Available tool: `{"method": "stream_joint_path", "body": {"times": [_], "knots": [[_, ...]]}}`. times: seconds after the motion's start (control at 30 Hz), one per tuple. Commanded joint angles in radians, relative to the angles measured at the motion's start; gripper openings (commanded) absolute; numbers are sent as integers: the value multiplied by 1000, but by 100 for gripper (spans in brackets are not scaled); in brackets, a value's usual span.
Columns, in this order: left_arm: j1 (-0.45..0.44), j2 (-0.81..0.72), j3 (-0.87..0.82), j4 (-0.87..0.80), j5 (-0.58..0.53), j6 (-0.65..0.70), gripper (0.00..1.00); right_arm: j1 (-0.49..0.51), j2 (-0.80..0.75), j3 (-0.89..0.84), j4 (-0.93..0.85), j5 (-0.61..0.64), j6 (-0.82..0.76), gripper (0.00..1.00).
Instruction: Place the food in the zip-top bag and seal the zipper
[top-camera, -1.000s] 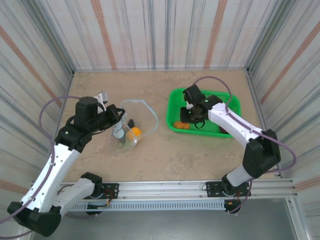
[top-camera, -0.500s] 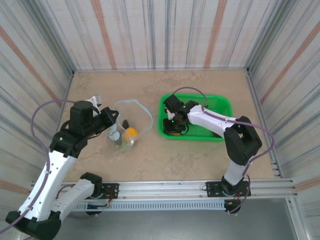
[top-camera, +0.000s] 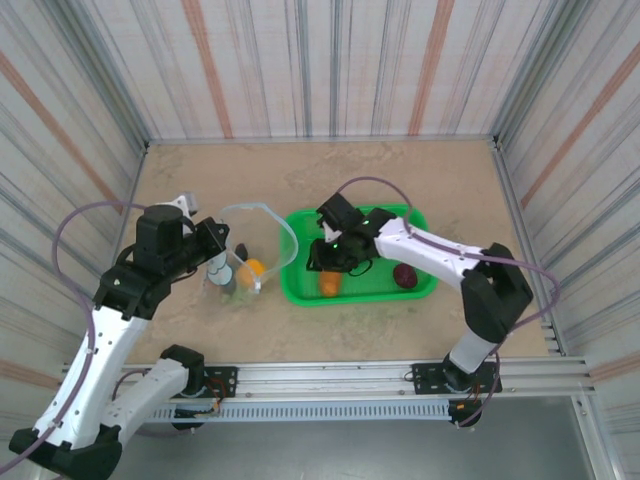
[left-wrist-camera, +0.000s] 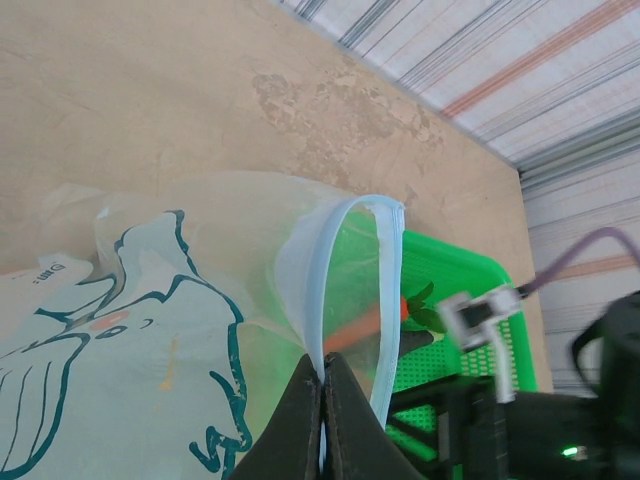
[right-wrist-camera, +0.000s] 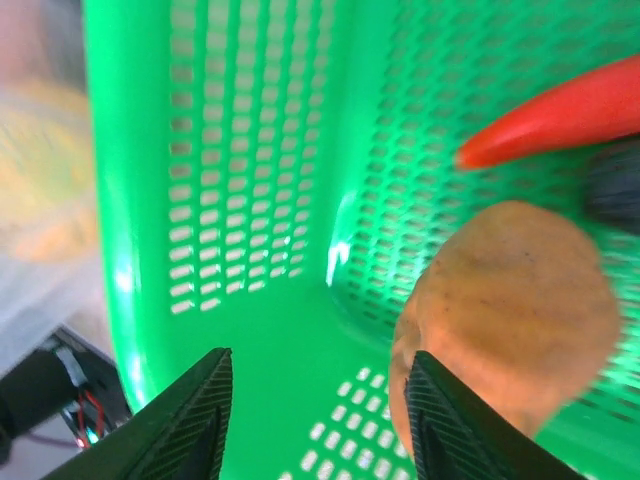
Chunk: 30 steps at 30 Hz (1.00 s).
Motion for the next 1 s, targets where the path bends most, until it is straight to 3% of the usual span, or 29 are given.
{"method": "stream_joint_path", "body": {"times": [0.0,0.2,0.3,0.47,0.63,0.97], "knots": [[10,-16,18,-5,-31,24,0,-43,-93,23,-118,121,118,53],[10,-11,8,10,-23,22,0,-93,-115,-48,-109,174,219,53],[10,-4,20,1,-19,33,0,-83,-46,-15,-137,103,93,65],[10,-8,19,-12,-22,40,0,-31,75,42,-267,158,-48,83],[10,-10,4,-4,-14,32,0,-18,106,12,-263,241,-69,82],[10,6,-11,29,-9,21,0,-40,144,-53,-200,207,-78,78]]}}
